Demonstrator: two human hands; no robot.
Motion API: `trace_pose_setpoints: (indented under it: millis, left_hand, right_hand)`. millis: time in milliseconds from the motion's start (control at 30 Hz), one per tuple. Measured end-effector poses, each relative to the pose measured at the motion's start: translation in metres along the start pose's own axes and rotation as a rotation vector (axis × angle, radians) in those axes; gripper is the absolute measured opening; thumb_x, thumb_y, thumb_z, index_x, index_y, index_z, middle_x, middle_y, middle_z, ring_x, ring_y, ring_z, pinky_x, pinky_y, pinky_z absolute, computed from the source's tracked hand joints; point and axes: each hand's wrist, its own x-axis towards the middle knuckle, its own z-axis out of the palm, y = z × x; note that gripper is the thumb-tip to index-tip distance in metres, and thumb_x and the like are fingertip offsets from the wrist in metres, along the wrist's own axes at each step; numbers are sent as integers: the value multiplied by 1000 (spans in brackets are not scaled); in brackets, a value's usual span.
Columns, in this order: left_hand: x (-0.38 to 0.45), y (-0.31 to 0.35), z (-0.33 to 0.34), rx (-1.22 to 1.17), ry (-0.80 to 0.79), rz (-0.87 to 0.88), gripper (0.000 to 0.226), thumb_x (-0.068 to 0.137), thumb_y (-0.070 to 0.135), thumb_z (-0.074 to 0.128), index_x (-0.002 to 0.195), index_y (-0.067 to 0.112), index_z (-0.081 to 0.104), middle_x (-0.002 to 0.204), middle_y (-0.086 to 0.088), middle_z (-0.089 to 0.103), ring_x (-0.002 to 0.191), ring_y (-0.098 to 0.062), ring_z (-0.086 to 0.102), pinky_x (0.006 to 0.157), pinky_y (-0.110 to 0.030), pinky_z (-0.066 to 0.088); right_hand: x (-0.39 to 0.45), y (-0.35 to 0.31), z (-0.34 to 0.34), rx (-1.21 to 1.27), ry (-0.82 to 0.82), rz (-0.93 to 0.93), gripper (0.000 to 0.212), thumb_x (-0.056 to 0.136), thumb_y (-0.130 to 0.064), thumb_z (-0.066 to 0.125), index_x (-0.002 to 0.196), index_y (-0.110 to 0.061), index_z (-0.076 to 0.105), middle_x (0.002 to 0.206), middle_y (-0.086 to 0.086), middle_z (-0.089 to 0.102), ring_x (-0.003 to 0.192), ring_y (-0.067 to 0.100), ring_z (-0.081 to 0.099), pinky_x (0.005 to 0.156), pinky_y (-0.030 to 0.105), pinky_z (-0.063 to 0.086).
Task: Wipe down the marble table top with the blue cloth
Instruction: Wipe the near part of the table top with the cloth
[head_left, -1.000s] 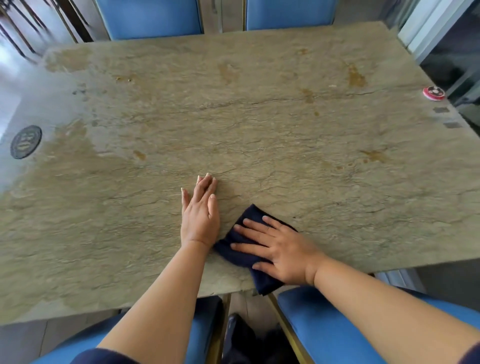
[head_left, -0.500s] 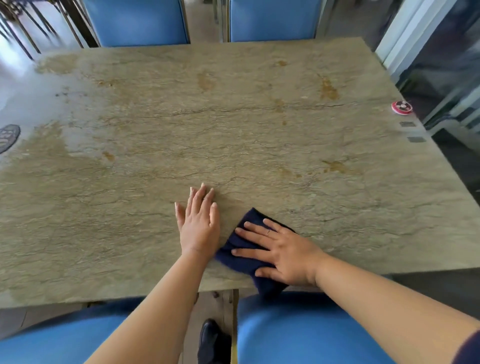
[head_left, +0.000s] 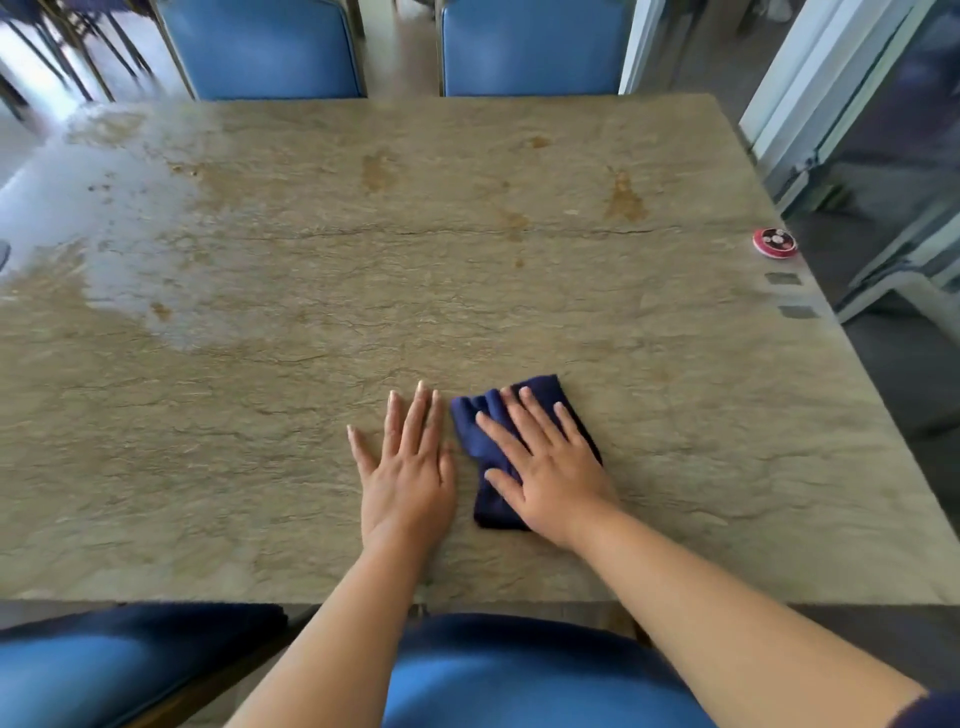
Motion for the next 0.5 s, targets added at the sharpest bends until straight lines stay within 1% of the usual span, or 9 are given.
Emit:
trace_pose_setpoints:
  millis: [67, 133, 167, 200, 300, 333, 367, 433, 500]
  left_hand:
    - [1, -1, 1, 4, 2, 0, 63, 91, 42, 0, 153, 31, -6, 158, 18, -17, 145, -10, -24, 115, -59, -10]
    - [2, -1, 2, -9, 11, -8, 62, 92, 42, 3, 153, 32, -5, 158, 20, -17, 145, -9, -22, 116, -58, -10]
    - [2, -1, 2, -15, 9, -9, 62, 92, 43, 3, 153, 33, -6, 158, 20, -17, 145, -9, -22, 116, -58, -11]
    - [3, -1, 2, -21, 3, -8, 62, 92, 44, 3, 152, 33, -7, 157, 21, -18, 145, -9, -23, 116, -57, -12]
    - [2, -1, 1, -15, 5, -1, 60, 94, 43, 5, 152, 34, -10, 158, 21, -18, 144, -8, -23, 115, -56, -13]
    - [3, 0, 1, -13, 8, 0, 60, 95, 42, 7, 152, 34, -9, 158, 21, -16, 145, -8, -22, 115, -56, -13]
    - [3, 0, 0, -16, 7, -2, 59, 96, 41, 9, 152, 35, -7, 158, 21, -15, 145, -8, -21, 116, -56, -12]
    - [4, -1, 0, -39, -2, -13, 57, 99, 38, 14, 153, 35, -3, 158, 21, -12, 145, -7, -20, 116, -55, -13]
    - [6, -1, -2, -81, -21, -41, 56, 99, 36, 18, 153, 37, 0, 158, 23, -11, 145, -4, -20, 116, -53, -15]
  right_hand:
    - [-25, 22, -10, 20, -51, -278, 60, 95, -56, 30, 150, -36, 18, 160, -1, 11, 147, 19, 7, 118, 42, 3]
    - [-31, 53, -15, -4, -58, -383, 57, 95, -56, 31, 149, -40, 20, 159, -3, 14, 147, 18, 9, 118, 40, 5]
    - [-27, 66, -13, -31, -36, -326, 56, 95, -56, 30, 148, -40, 23, 159, -2, 18, 146, 19, 14, 117, 40, 8]
    - [-19, 74, -10, -36, -10, -182, 55, 94, -56, 29, 147, -40, 26, 158, 0, 22, 145, 21, 20, 116, 41, 11]
    - [13, 58, -1, 18, 90, 387, 63, 89, -57, 23, 145, -31, 36, 154, 8, 30, 142, 27, 28, 115, 47, 15]
    - [21, 41, 1, 37, 85, 473, 66, 88, -57, 21, 145, -28, 36, 154, 11, 30, 143, 29, 26, 115, 50, 14]
    - [24, 24, 0, 41, 87, 481, 68, 87, -57, 21, 145, -26, 36, 154, 13, 29, 143, 30, 24, 115, 52, 14]
    - [9, -1, 0, 14, 51, 285, 68, 89, -58, 21, 148, -26, 30, 156, 11, 24, 145, 28, 17, 117, 51, 11]
    - [-25, -5, -4, -9, -7, -31, 65, 92, -59, 24, 151, -30, 20, 159, 6, 15, 147, 23, 7, 117, 47, 6]
